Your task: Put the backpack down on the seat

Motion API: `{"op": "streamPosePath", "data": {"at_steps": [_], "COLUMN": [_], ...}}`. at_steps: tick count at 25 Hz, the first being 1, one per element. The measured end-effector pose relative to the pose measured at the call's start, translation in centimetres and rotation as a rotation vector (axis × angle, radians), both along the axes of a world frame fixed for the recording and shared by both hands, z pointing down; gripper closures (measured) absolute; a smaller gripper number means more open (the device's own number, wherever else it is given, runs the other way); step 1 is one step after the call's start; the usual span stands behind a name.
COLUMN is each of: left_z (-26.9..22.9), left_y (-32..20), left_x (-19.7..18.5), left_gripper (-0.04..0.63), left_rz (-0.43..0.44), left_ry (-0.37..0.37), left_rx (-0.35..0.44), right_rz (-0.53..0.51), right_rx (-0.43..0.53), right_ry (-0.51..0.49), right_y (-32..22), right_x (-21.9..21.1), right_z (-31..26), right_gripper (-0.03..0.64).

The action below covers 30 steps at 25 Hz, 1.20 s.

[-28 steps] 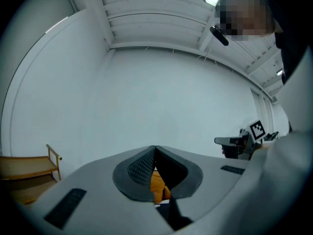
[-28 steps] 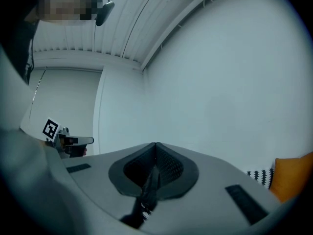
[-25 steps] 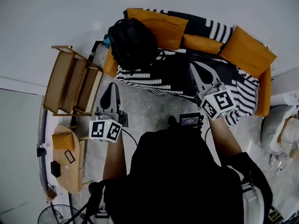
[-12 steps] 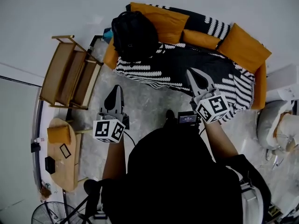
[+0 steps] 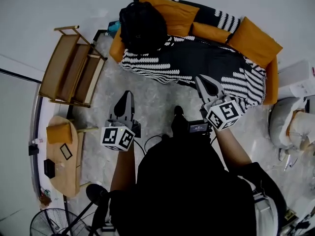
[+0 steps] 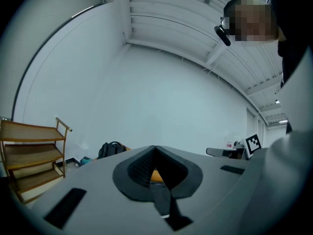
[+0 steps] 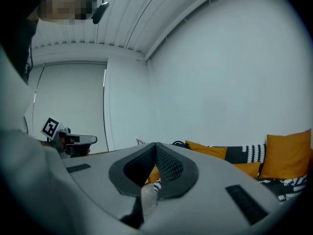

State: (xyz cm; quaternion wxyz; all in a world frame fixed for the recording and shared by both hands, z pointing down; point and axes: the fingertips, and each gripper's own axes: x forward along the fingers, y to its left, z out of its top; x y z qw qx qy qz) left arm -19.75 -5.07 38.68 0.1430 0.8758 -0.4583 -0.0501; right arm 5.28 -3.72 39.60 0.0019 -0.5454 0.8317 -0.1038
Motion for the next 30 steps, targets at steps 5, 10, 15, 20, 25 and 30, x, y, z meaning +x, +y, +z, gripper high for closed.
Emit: {"op": "streamPosePath", "data": {"at_steps": [5, 10, 15, 20, 25, 30], "left_z": [1.8, 2.8, 1.7, 0.5, 1.3, 2.5], "left_y": [3.6, 5.7, 6.1, 5.6, 5.5, 5.9], "left_x": [-0.4, 0.0, 1.4, 2.5, 4.9, 6.6], "left_gripper": [0.580, 0.580, 0.580, 0.580, 0.580, 0.580], "left_rz": [0.032, 0.043, 0.030, -0.038, -0.045, -0.029], "left_ry": [0.030, 0.037, 0.015, -0.010, -0.085, -0.098], "left_rx": [-0.062, -0.101, -0.063, -0.023, -0.022, -0.068], "right_rz": [-0.010, -0.034, -0.077, -0.128, -0.131, -0.155], "right_rx": [-0.047, -0.061, -0.040, -0.016, -0.048, -0.064], "right_ry": [0.001, 0.001, 0.007, 0.024, 0.023, 0.011], "right_y": [3.1, 4.8, 4.7, 4.4, 4.6, 4.6], "right_x": [-1.3, -1.8, -0.8, 0.7, 3.3, 4.1], "right_z": [1.6, 2.0, 1.2, 0.1, 1.0, 1.7], "right_gripper": [0.586, 0.586, 0.586, 0.586, 0.586, 0.586]}}
